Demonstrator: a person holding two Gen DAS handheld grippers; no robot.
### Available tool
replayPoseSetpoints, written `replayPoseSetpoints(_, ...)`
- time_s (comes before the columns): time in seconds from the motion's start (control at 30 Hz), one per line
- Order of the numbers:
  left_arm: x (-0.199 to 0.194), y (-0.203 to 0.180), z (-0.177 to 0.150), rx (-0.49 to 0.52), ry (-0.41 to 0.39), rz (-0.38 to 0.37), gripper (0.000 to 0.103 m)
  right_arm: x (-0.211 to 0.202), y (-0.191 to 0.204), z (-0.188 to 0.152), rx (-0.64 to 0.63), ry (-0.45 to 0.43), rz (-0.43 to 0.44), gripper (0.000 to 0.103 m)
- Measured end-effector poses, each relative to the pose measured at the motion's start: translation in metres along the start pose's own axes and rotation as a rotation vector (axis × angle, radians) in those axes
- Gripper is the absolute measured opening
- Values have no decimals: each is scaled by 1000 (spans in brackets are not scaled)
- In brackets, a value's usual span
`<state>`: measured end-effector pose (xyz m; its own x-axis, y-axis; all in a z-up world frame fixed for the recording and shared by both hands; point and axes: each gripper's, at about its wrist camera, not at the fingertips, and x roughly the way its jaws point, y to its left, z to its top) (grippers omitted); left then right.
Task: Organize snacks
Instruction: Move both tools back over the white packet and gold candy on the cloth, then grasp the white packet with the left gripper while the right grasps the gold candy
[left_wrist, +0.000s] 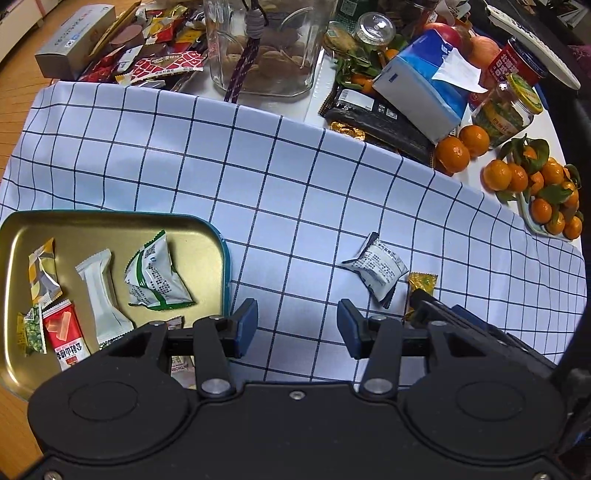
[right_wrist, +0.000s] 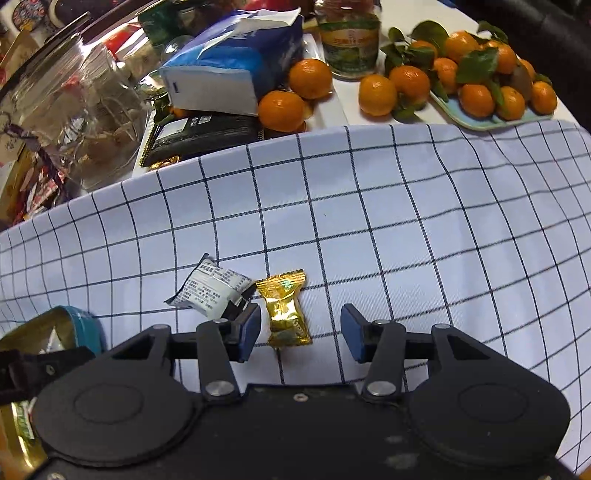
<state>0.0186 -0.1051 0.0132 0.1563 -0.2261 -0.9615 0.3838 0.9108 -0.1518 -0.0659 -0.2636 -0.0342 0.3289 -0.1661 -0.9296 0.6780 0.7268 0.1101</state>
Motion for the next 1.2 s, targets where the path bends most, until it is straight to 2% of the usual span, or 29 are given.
replayPoseSetpoints(0.1, 1, -2, -1, 8, 6, -5, 55, 6, 4, -1, -23, -1, -8, 50)
replayPoseSetpoints(0.23, 2, -2, -1, 11, 8, -3, 55, 12, 3, -2, -8, 13, -13, 41)
replayPoseSetpoints(0.3, 2, -2, -1, 8, 9, -3, 55, 12, 3, -2, -16, 26, 5, 28)
replayPoseSetpoints(0.37, 3, -2, -1, 7, 11, -2, 55, 12, 1, -3, -14, 31, 2, 22)
replayPoseSetpoints(0.63, 10, -9, -2, 16, 26, 8, 55, 5, -19, -10, -17, 62, -7, 22)
replayPoseSetpoints(0.9, 19, -21, -3, 40, 42, 12, 55, -5, -42, -25, -75, 73, -13, 21)
replayPoseSetpoints(1.07, 25, -27, 1, 20, 48, -42, 55, -11, -56, -32, -86, 89, -9, 21)
replayPoseSetpoints(1.2, 26, -36, 7, -30, -10, -77, 55, -14, -64, -36, -80, 103, 5, 22)
